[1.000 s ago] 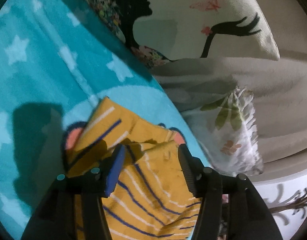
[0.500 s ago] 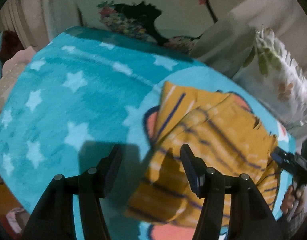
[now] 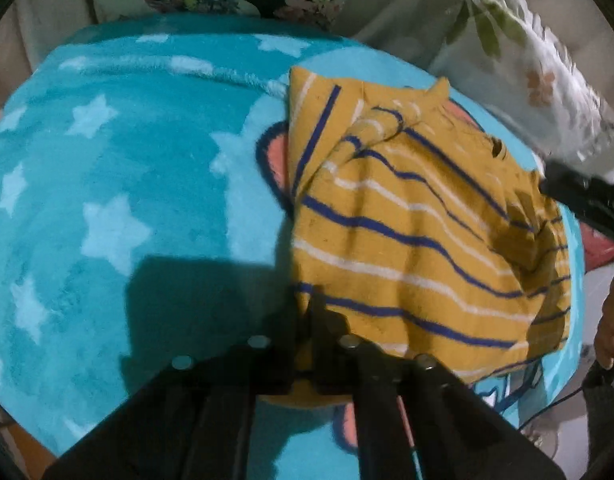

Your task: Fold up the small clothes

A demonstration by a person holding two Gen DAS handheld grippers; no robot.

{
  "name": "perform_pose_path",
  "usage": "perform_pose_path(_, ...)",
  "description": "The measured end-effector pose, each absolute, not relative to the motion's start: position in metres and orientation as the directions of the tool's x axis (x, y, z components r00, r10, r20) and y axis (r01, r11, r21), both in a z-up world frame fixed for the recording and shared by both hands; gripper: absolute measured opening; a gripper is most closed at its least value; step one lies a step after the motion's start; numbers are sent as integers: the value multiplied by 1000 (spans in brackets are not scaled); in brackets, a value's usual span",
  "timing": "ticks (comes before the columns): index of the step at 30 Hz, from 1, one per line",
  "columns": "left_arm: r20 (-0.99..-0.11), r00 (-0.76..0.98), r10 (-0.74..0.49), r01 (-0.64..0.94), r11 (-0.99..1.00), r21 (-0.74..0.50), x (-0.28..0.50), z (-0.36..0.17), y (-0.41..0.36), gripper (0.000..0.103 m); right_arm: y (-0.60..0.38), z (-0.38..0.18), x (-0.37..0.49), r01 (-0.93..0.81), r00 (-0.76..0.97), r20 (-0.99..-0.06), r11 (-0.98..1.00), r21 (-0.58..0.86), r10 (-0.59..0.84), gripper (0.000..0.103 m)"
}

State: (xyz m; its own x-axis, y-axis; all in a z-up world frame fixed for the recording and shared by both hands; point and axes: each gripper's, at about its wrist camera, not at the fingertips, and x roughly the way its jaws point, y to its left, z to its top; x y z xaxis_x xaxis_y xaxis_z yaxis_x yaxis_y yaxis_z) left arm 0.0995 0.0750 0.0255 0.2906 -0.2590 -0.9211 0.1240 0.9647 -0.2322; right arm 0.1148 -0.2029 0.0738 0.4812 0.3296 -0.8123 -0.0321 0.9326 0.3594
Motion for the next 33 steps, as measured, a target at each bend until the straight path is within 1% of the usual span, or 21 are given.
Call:
perform_pose_path(3,-908,297,-294,146,954,-261,93,33,85,5,-163,71,124,-86,469,-816,937,339,338,47)
perform_pose_path(6,-892,286,-351,159,935,-317,85,36,97,5,-126,57,143,-110,425,-828,928,355,367,45)
perform_pose_path(8,-875,277,-397,168,917,-363,82,35,104,5,-102,42,157,-118,395,-853,939,322,342,40)
perform_pose_path(10,-864,281,-418,174,907,-383,80,38,110,5,-79,27,172,-138,373,-880,955,261,294,38)
perform_pose_path(12,-857,289,-427,180,903,-390,77,42,116,6,-62,19,184,-157,366,-891,962,225,268,38)
perform_pose_path(15,-858,302,-416,180,909,-377,72,46,127,6,-38,11,206,-179,352,-896,959,219,271,38)
perform_pose_path(18,-862,312,-400,167,916,-365,69,49,142,6,-15,-4,229,-196,315,-918,963,186,242,41)
perform_pose_path(19,-863,318,-392,158,920,-359,68,49,148,6,-10,-8,233,-203,316,-920,964,174,233,45)
perform_pose_path(20,-864,323,-387,151,922,-357,67,50,153,7,-7,-8,236,-206,325,-917,964,170,232,48)
perform_pose_path(21,-864,327,-383,142,924,-356,66,51,157,9,-6,-6,238,-201,323,-918,964,172,231,48)
perform_pose_path(23,-862,334,-383,136,924,-358,69,51,161,20,-6,0,238,-192,333,-910,963,192,247,48)
perform_pose_path(25,-860,342,-379,139,925,-353,70,54,163,27,-8,13,232,-197,360,-887,953,229,288,48)
perform_pose_path(26,-859,343,-379,144,925,-351,73,55,162,29,-9,21,227,-200,374,-871,945,260,319,48)
perform_pose_path(28,-858,346,-379,162,925,-343,78,58,157,31,-14,35,215,-196,401,-854,942,274,332,48)
perform_pose_path(30,-854,351,-384,189,922,-338,79,62,153,33,-25,47,197,-178,440,-842,950,258,311,48)
perform_pose_path(32,-848,355,-394,223,917,-332,81,66,146,39,-48,51,174,-127,468,-844,965,229,262,48)
perform_pose_path(33,-846,356,-398,239,913,-329,81,68,142,39,-71,51,157,-80,484,-845,973,217,229,48)
